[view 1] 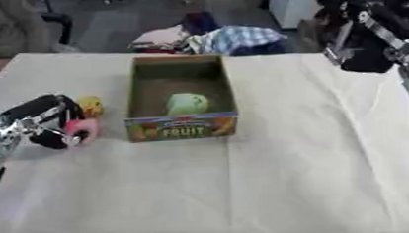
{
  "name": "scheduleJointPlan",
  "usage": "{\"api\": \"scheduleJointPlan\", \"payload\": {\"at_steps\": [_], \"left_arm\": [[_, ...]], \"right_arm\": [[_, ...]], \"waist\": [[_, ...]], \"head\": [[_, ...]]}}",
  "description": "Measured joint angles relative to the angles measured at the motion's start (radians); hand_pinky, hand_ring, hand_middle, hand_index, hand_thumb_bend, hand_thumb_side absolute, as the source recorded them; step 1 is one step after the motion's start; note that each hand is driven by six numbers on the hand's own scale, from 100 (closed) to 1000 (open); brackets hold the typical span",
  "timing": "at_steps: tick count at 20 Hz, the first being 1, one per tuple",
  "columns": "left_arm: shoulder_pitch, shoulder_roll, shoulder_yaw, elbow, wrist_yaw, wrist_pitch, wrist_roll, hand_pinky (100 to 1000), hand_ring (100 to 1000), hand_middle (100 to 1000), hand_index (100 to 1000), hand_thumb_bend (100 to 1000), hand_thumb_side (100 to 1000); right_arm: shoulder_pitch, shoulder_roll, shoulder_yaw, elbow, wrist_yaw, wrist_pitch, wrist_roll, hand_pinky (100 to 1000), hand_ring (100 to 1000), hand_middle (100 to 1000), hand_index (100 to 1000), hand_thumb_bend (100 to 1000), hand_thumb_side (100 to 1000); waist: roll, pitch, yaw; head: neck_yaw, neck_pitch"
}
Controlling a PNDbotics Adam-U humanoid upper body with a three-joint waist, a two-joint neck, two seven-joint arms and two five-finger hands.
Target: Pick up objects on the table and place them in the box.
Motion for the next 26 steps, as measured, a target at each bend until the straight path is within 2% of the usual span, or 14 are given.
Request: {"api": "scheduleJointPlan", "payload": {"at_steps": [3,9,14,23,26], "left_arm": [[-0.006,0.002,0.000,-0.044,0.068,0.018,0.043,752,264,278,465,100,100],[-0.084,0.021,0.000,-0.153,0.206,0.045,0.044,757,265,280,472,100,100],[-0.147,-0.001,-0.003,-0.150,0.274,0.039,0.031,789,314,331,520,100,100],[-0.192,-0.137,-0.013,0.004,0.177,-0.055,-0.007,826,385,407,587,100,186],[-0.192,-0.157,-0.025,0.026,0.130,-0.081,-0.028,884,525,565,782,100,278]], "right_arm": [[0.000,0.000,0.000,0.000,0.000,0.001,0.000,690,655,763,961,100,617],[0.000,0.008,0.000,0.000,0.000,0.002,0.002,690,654,761,960,100,640],[-0.003,0.025,0.008,0.000,0.000,-0.003,0.011,690,654,759,959,100,660],[-0.028,0.054,0.020,0.000,-0.005,-0.010,0.028,689,651,754,956,100,690],[-0.028,0.056,0.020,0.000,-0.008,-0.010,0.030,688,649,750,955,100,700]], "waist": [[0.000,0.000,-0.001],[0.002,0.001,-0.023],[0.004,0.014,-0.050],[0.006,0.043,-0.105],[0.007,0.043,-0.108]], "head": [[0.002,0.000],[0.012,0.000],[0.030,0.000],[0.065,-0.012],[0.069,-0.019]]}}
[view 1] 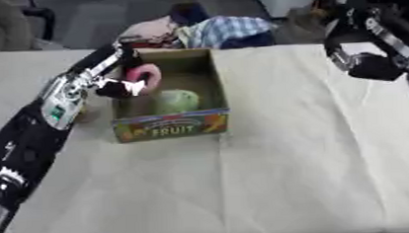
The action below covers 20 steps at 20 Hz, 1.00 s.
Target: Pick up objects on the table and place them in the box.
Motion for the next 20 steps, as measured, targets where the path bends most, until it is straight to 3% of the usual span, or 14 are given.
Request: {"api": "scheduleJointPlan", "payload": {"at_steps": [1,2,4,6,7,13,18,20], "left_arm": [[0.002,-0.001,-0.005,0.002,-0.018,-0.008,-0.016,907,589,644,834,125,341],[0.004,-0.001,-0.009,0.002,-0.034,-0.015,-0.035,925,645,707,859,216,469],[0.009,-0.001,-0.012,-0.006,-0.053,-0.023,-0.070,939,696,753,872,356,638],[0.010,0.007,-0.012,-0.025,-0.064,-0.022,-0.093,939,741,788,877,495,735],[0.011,0.016,-0.012,-0.040,-0.066,-0.019,-0.100,942,748,793,880,515,751],[0.029,0.099,-0.012,-0.203,0.018,0.009,-0.110,909,740,789,874,567,690],[0.086,0.218,0.010,-0.384,0.135,0.077,-0.108,872,716,775,867,596,627],[0.115,0.262,0.025,-0.414,0.149,0.106,-0.105,864,711,771,863,567,584]], "right_arm": [[0.000,0.000,0.000,0.000,0.000,0.001,0.001,687,648,749,953,100,703],[0.000,0.000,0.000,0.000,-0.001,0.002,0.002,687,646,748,952,100,707],[0.003,0.000,-0.001,0.000,-0.002,0.003,0.002,686,645,747,951,100,707],[0.009,0.000,-0.003,0.000,-0.004,0.005,0.001,686,646,746,951,100,709],[0.011,0.000,-0.004,0.000,-0.004,0.005,0.001,686,646,746,951,100,710],[0.021,0.000,-0.010,0.001,-0.005,0.009,-0.001,687,647,745,951,100,716],[0.037,-0.001,-0.014,0.012,-0.005,0.010,-0.002,688,647,745,951,100,722],[0.039,-0.003,-0.015,0.013,-0.005,0.010,-0.002,687,646,744,950,100,724]], "waist": [[0.001,0.000,0.000],[0.004,0.000,0.000],[0.005,0.000,0.002],[0.005,-0.003,0.009],[0.006,-0.004,0.012],[0.009,-0.019,0.034],[0.012,-0.032,0.054],[0.014,-0.034,0.059]], "head": [[0.000,0.000],[0.000,0.000],[-0.001,0.000],[-0.002,0.000],[-0.004,0.000],[-0.017,0.000],[-0.031,0.002],[-0.036,0.002]]}}
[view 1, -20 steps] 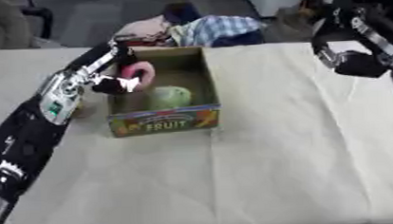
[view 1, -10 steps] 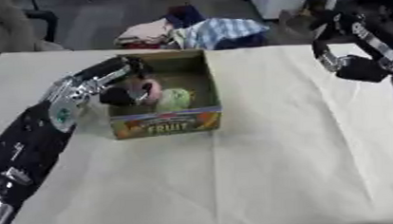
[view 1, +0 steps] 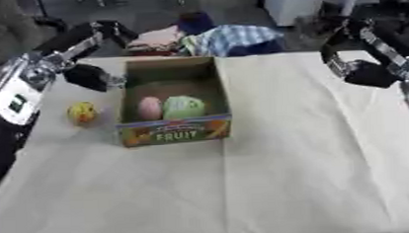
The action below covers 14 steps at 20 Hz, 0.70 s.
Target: Pick up objects on the table and place them in the box.
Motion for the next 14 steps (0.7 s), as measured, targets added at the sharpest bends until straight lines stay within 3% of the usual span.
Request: {"api": "scheduleJointPlan", "payload": {"at_steps": [3,9,14], "left_arm": [[0.027,0.035,0.017,0.018,-0.024,0.033,0.006,861,696,760,859,513,478],[0.026,0.035,0.045,0.223,-0.160,0.044,0.029,843,675,739,842,529,418],[0.009,0.007,0.074,0.381,-0.269,0.024,0.093,845,659,724,836,510,477]], "right_arm": [[0.006,-0.002,-0.004,0.002,0.000,0.000,0.000,688,646,743,950,100,725],[0.006,-0.002,-0.004,0.006,0.000,-0.002,-0.002,688,647,743,950,100,734],[0.006,-0.002,-0.004,0.006,0.000,-0.003,-0.001,687,646,742,950,100,739]], "waist": [[0.000,-0.002,0.003],[-0.008,-0.001,0.001],[-0.009,0.003,-0.005]], "head": [[-0.003,0.000],[-0.005,0.000],[-0.006,0.000]]}}
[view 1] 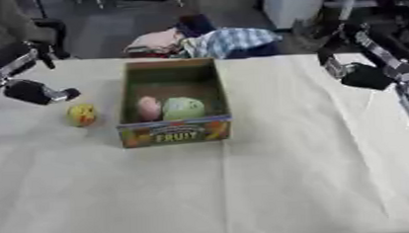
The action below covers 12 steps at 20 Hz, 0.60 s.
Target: Pick up objects on the table and place them in the box.
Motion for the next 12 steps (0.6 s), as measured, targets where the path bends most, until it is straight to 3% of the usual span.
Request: {"api": "scheduleJointPlan", "payload": {"at_steps": [5,12], "left_arm": [[-0.015,-0.036,0.013,0.089,-0.047,-0.015,0.047,853,644,711,830,483,538],[-0.037,-0.088,0.026,0.167,-0.106,0.002,0.111,842,627,697,820,461,501]], "right_arm": [[0.000,0.000,0.000,0.000,0.000,-0.002,0.002,687,646,741,949,100,754],[-0.008,0.009,0.000,0.000,-0.002,-0.005,0.005,687,646,741,949,100,764]], "waist": [[-0.003,0.007,-0.007],[-0.009,0.021,-0.024]], "head": [[0.001,0.000],[0.008,-0.001]]}}
